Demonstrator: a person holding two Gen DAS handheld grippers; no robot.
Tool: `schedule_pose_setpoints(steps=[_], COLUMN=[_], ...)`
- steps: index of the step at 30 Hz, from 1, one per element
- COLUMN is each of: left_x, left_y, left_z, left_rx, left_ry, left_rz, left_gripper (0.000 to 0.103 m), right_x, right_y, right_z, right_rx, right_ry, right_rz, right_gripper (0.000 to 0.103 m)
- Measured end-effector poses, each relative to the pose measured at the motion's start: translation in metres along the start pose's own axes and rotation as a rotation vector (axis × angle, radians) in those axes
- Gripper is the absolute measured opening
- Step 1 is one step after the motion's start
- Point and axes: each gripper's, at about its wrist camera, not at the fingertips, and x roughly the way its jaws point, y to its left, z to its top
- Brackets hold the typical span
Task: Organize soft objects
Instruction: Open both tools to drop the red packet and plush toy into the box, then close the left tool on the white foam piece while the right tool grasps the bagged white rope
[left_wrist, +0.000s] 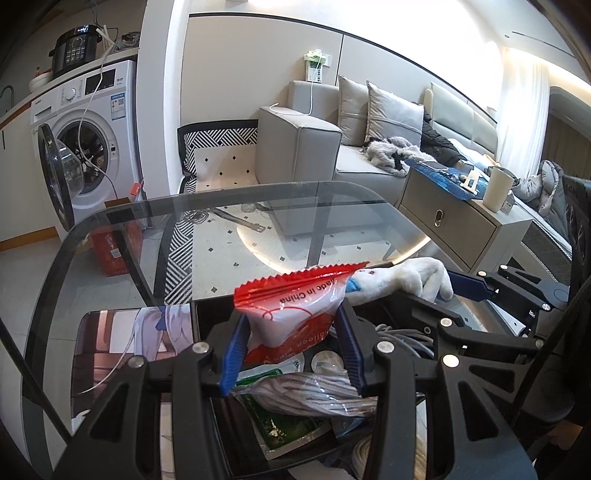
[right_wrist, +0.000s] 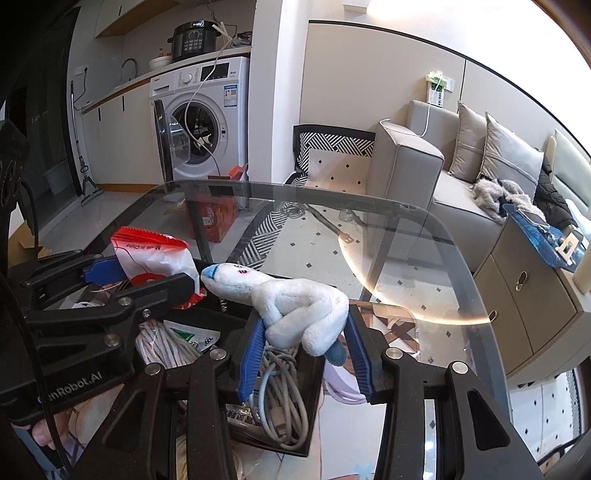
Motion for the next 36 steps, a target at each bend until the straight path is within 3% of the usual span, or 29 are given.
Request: schedule_pose_setpoints(steps=[5,7,10,11,13,18,25,36], left_x=[0.004,0.004,0.0,-0.003,-0.007,-0.026,-0.048,-0.074], left_y=[0.004,0.004,0.003,0.003,0.002,0.003,0.002,0.008], left_z=[-0.003,-0.004,-0.006,-0.007,-0.008,-0.015,-0.027,-0.051], left_rx=[-0.006,0.006,0.016,0.015,0.012,0.006,0.022,-0.023], left_ry=[0.011,0.022,0.02,0.016,0.018,-0.005,-0.026,-0.048], left_rz=[0.012,0.012,0.019,0.019,0.02,0.021,0.082,0.111], left_gripper=[0.045,0.049,0.067,0.069,0.082,0.101,0.103,0.103], right_x=[0.006,0.002,-0.007,-0.011,-0.017,-0.04,-0.059,-0.066], right_y=[0.006,0.002,-0.005,-0.007,-0.012,-0.023,-0.021,-0.001], right_z=[-0.002,-0.005,-0.01,-0.013,-0.017,-0.03,-0.048,-0.084], right_rx=[-0.03,-0.02,0.001,0.006,0.023,0.055,0.049,-0.011], right_ry=[0.019,0.01,-0.008,-0.011,-0.019,-0.043,-0.03,0.024], right_rz=[0.006,-0.011,-0.012,-0.011,0.004,0.076,0.114,0.196], right_gripper=[0.057,0.071,0.074,0.075,0.082,0.102,0.102,0.102])
